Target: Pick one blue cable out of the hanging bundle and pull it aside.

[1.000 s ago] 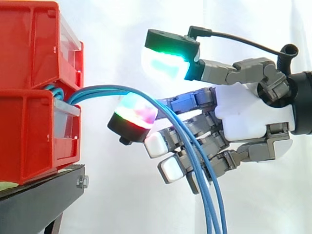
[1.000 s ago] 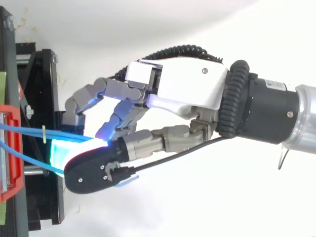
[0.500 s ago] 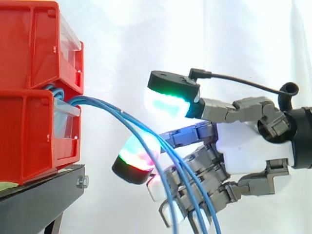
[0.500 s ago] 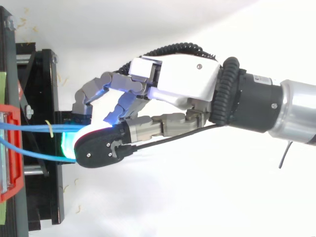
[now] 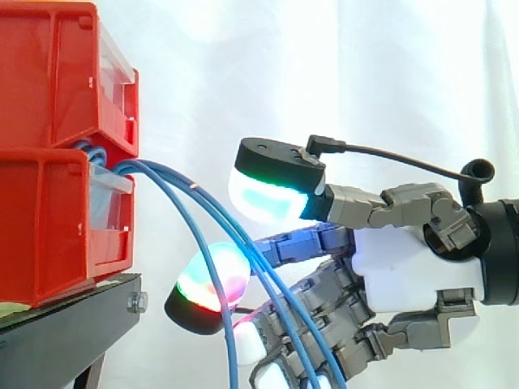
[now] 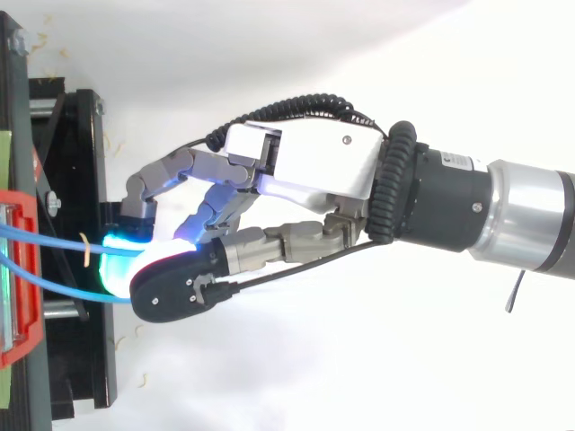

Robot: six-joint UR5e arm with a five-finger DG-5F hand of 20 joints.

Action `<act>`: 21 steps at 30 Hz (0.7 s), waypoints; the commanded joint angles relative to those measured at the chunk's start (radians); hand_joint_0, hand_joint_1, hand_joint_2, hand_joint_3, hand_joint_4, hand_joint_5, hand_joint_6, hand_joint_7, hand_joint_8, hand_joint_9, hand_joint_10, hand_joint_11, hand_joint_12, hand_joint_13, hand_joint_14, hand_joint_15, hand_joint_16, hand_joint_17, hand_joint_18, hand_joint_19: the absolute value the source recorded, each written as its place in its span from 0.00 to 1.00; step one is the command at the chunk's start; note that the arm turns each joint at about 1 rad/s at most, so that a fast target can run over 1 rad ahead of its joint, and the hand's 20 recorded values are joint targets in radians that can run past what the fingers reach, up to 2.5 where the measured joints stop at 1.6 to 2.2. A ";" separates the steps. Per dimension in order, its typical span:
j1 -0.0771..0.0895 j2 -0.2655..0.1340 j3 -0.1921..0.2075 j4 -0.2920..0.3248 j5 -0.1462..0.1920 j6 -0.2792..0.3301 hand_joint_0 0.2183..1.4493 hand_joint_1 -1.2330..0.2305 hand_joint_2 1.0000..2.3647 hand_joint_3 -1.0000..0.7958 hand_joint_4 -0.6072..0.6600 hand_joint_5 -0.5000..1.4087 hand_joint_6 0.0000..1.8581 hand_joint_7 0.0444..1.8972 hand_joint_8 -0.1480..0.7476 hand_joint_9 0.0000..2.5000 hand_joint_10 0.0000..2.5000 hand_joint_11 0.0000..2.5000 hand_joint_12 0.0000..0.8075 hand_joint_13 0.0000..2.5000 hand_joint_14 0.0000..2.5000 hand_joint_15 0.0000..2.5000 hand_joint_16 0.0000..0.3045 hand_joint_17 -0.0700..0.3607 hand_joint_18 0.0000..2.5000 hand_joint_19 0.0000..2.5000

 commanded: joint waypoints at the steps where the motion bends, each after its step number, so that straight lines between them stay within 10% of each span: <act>1: 0.000 0.000 0.001 0.003 -0.001 -0.001 0.25 0.46 0.00 0.33 0.53 0.22 0.40 0.48 0.46 0.39 0.00 0.10 0.48 0.37 0.01 0.20 0.19 0.47 0.32 0.32; 17: 0.000 0.001 0.095 -0.155 -0.012 0.002 0.30 0.31 0.01 0.51 0.54 0.20 0.50 0.40 0.50 0.39 0.00 0.12 0.53 0.40 0.01 0.19 0.23 0.52 0.37 0.30; 21: 0.000 0.003 0.099 -0.160 -0.012 0.005 0.27 0.32 0.01 0.40 0.55 0.19 0.50 0.38 0.46 0.38 0.01 0.13 0.49 0.38 0.01 0.21 0.20 0.48 0.34 0.32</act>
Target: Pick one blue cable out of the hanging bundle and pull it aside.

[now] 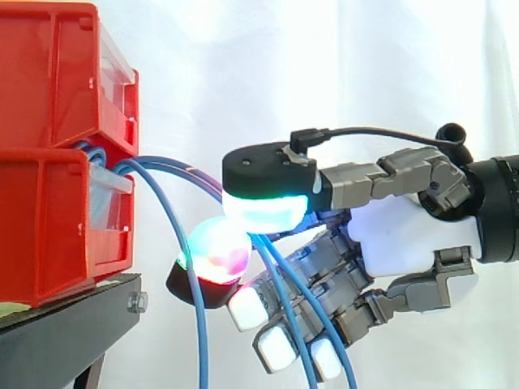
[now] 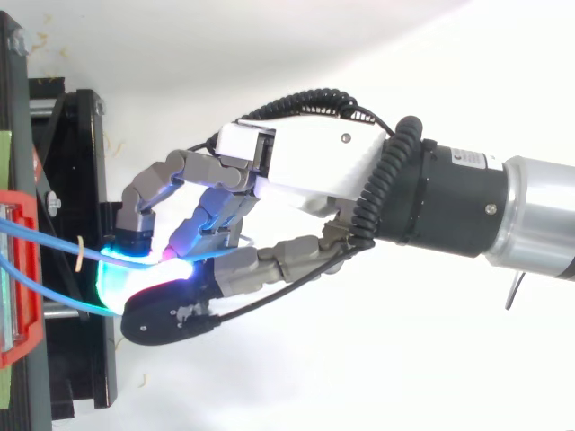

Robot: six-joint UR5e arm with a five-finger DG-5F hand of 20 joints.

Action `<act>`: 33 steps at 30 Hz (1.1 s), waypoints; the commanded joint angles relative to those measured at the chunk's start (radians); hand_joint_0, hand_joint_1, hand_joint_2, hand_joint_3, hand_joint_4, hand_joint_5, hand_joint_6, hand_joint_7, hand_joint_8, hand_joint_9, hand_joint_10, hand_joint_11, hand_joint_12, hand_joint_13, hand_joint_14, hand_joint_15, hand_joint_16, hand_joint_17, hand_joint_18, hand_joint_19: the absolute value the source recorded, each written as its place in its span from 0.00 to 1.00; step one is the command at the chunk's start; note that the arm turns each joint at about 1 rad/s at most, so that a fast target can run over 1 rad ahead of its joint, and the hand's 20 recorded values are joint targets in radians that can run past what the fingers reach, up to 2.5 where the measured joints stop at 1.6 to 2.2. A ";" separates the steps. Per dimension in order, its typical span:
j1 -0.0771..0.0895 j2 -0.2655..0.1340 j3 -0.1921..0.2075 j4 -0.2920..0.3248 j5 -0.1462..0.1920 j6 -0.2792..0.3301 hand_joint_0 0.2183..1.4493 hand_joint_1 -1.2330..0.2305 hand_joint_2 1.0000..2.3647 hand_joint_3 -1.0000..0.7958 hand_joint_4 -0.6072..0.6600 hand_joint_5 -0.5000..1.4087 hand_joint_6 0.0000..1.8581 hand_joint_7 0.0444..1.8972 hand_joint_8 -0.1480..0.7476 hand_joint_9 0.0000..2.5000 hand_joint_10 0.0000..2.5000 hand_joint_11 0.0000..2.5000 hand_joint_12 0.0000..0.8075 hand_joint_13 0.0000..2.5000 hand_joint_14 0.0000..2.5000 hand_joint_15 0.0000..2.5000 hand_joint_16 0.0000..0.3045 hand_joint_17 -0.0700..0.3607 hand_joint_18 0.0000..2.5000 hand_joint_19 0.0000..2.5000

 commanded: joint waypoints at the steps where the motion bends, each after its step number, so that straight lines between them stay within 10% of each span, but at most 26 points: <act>1: -0.001 0.001 0.007 -0.011 -0.002 0.000 0.26 0.33 0.01 0.35 0.55 0.19 0.50 0.39 0.45 0.38 0.00 0.13 0.48 0.38 0.01 0.21 0.19 0.47 0.33 0.32; 9: -0.011 0.000 0.041 -0.037 -0.005 -0.004 0.23 0.55 0.00 0.28 0.54 0.20 0.48 0.42 0.47 0.40 0.00 0.12 0.50 0.39 0.01 0.21 0.20 0.49 0.33 0.32; 22: -0.015 0.001 0.074 -0.124 -0.005 -0.006 0.30 0.32 0.00 0.54 0.54 0.20 0.50 0.40 0.52 0.40 0.00 0.12 0.55 0.40 0.01 0.19 0.24 0.54 0.38 0.29; 30: -0.015 0.000 0.076 -0.129 -0.005 -0.004 0.37 0.26 0.01 0.51 0.41 0.19 0.51 0.47 0.46 0.38 0.00 0.13 0.48 0.38 0.01 0.20 0.19 0.47 0.34 0.30; 33: -0.015 0.001 0.076 -0.138 -0.005 -0.004 0.36 0.26 0.00 0.31 0.50 0.19 0.50 0.43 0.44 0.38 0.01 0.13 0.45 0.37 0.01 0.20 0.18 0.45 0.33 0.31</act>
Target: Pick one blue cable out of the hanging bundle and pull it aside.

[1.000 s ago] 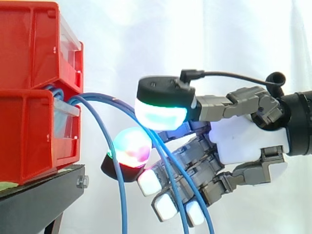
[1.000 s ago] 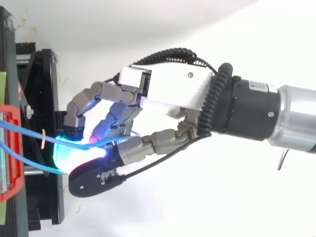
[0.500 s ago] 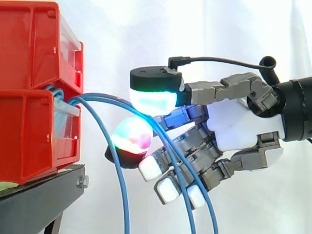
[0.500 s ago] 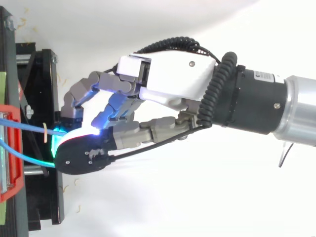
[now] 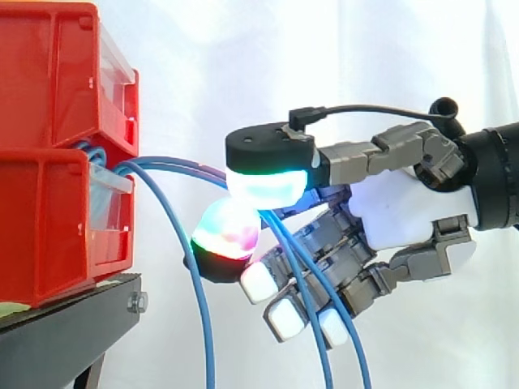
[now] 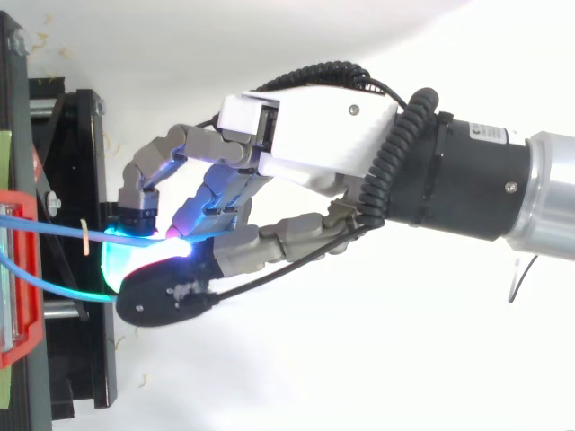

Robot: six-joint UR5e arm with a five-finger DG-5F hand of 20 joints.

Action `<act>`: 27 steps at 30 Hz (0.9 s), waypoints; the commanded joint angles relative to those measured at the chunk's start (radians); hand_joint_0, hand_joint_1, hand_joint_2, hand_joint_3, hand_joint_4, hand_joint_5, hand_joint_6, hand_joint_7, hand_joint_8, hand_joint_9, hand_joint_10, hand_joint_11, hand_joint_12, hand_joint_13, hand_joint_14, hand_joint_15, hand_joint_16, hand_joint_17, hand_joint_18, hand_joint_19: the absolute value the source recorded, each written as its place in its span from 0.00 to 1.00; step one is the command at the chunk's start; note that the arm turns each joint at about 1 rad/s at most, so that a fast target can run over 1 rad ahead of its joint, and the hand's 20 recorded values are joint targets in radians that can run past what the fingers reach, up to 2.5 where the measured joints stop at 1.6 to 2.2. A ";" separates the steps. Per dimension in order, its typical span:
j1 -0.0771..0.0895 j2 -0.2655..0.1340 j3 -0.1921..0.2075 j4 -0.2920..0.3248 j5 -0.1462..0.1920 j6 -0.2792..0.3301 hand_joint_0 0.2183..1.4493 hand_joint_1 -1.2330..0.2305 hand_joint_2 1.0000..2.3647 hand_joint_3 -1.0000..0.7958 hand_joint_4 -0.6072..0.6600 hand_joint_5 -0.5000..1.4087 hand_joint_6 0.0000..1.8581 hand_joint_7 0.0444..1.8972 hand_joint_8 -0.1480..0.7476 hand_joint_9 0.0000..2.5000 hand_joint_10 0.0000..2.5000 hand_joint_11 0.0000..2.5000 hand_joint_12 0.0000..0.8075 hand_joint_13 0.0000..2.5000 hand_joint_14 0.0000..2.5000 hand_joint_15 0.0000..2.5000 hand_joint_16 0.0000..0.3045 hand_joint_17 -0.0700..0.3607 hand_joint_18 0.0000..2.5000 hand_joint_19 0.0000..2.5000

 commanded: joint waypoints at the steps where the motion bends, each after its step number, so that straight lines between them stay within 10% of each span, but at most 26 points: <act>1: 0.000 0.004 0.000 -0.015 0.000 0.000 0.33 0.27 0.00 0.28 0.53 0.20 0.50 0.42 0.44 0.38 0.01 0.13 0.45 0.37 0.01 0.21 0.18 0.45 0.33 0.31; 10: -0.006 0.009 0.000 -0.041 0.000 0.000 0.25 0.60 0.00 0.28 0.51 0.20 0.49 0.44 0.46 0.41 0.00 0.12 0.48 0.38 0.01 0.21 0.20 0.47 0.32 0.33; 20: -0.011 0.009 0.007 -0.041 0.000 -0.001 0.30 0.33 0.01 0.54 0.55 0.20 0.50 0.38 0.53 0.40 0.00 0.12 0.57 0.40 0.01 0.19 0.25 0.55 0.38 0.29; 27: -0.025 0.009 0.014 -0.041 -0.002 -0.003 0.33 0.29 0.00 0.52 0.51 0.19 0.51 0.35 0.49 0.37 0.00 0.13 0.53 0.38 0.01 0.20 0.23 0.53 0.35 0.30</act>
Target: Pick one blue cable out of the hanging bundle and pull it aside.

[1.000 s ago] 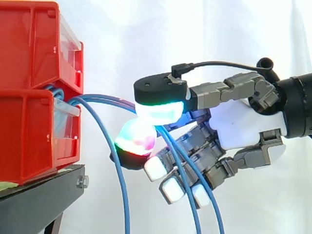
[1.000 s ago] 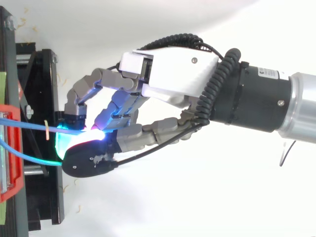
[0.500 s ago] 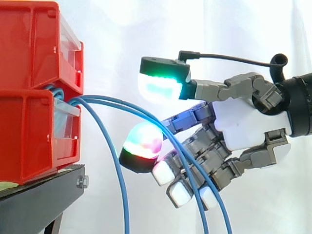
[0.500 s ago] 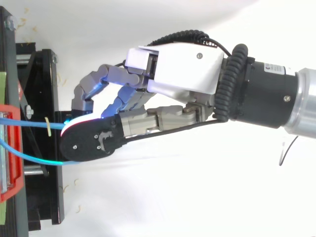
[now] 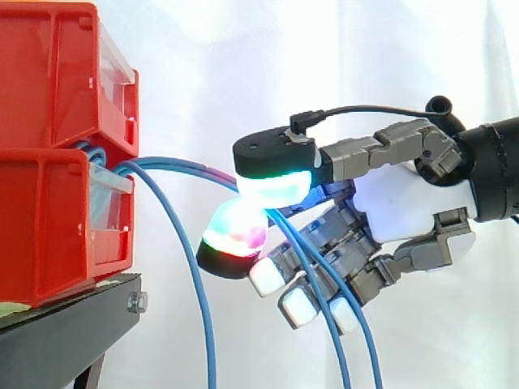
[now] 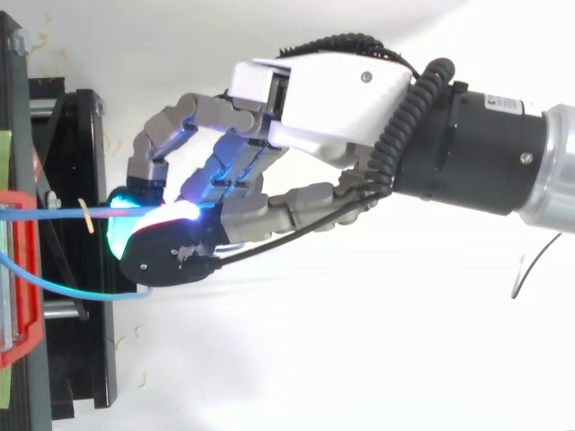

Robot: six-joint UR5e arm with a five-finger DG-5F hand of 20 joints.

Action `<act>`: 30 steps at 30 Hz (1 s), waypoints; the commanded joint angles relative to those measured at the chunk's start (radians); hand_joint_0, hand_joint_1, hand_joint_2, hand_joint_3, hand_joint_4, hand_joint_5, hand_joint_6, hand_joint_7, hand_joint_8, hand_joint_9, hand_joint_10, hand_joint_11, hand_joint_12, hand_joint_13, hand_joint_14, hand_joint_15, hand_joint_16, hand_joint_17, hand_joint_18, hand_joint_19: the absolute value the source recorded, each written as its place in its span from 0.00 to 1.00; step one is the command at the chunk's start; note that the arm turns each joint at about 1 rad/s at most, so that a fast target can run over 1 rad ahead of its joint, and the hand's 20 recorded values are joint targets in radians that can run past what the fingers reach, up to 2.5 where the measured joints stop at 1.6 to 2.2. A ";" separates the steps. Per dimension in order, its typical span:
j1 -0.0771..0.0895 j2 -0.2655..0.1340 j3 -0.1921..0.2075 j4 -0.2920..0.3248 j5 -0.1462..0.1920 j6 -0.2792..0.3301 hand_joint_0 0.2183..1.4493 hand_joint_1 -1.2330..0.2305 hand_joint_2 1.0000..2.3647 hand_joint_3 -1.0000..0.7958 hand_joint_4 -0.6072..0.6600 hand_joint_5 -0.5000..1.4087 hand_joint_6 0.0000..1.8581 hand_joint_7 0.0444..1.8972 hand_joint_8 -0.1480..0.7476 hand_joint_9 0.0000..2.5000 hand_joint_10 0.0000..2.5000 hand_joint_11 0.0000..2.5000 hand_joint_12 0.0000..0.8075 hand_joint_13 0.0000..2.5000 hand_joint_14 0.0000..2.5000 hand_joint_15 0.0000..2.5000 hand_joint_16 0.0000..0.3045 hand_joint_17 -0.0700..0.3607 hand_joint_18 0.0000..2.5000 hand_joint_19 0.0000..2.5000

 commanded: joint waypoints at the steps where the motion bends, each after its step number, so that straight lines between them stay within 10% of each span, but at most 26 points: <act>1: -0.006 0.001 0.006 -0.001 -0.004 -0.004 0.30 0.29 0.01 0.45 0.53 0.19 0.51 0.36 0.46 0.37 0.00 0.13 0.50 0.37 0.01 0.20 0.21 0.50 0.33 0.31; 2: -0.009 0.001 0.009 -0.002 -0.010 -0.011 0.23 0.35 0.00 0.31 0.52 0.19 0.50 0.39 0.46 0.37 0.00 0.14 0.49 0.37 0.01 0.21 0.20 0.48 0.32 0.32; 7: -0.011 0.000 0.012 -0.002 -0.015 -0.015 0.23 0.65 0.00 0.28 0.50 0.20 0.49 0.44 0.47 0.40 0.01 0.13 0.50 0.38 0.01 0.21 0.20 0.49 0.31 0.33; 14: -0.012 0.001 0.026 -0.015 -0.015 -0.023 0.29 0.44 0.00 0.49 0.54 0.20 0.49 0.38 0.52 0.39 0.00 0.13 0.57 0.39 0.01 0.20 0.25 0.55 0.37 0.30; 17: -0.012 0.001 0.033 -0.025 -0.015 -0.023 0.24 0.32 0.30 0.53 0.48 0.19 0.51 0.37 0.53 0.39 0.00 0.16 0.58 0.39 0.01 0.19 0.25 0.57 0.37 0.29; 23: -0.015 0.001 0.044 -0.030 -0.015 -0.037 0.26 0.29 0.31 0.54 0.48 0.18 0.52 0.34 0.51 0.38 0.01 0.18 0.56 0.38 0.01 0.20 0.24 0.55 0.36 0.29; 30: -0.017 0.003 0.044 -0.030 -0.015 -0.038 0.22 0.32 0.00 0.34 0.52 0.18 0.52 0.36 0.46 0.36 0.01 0.18 0.50 0.34 0.01 0.21 0.21 0.50 0.30 0.32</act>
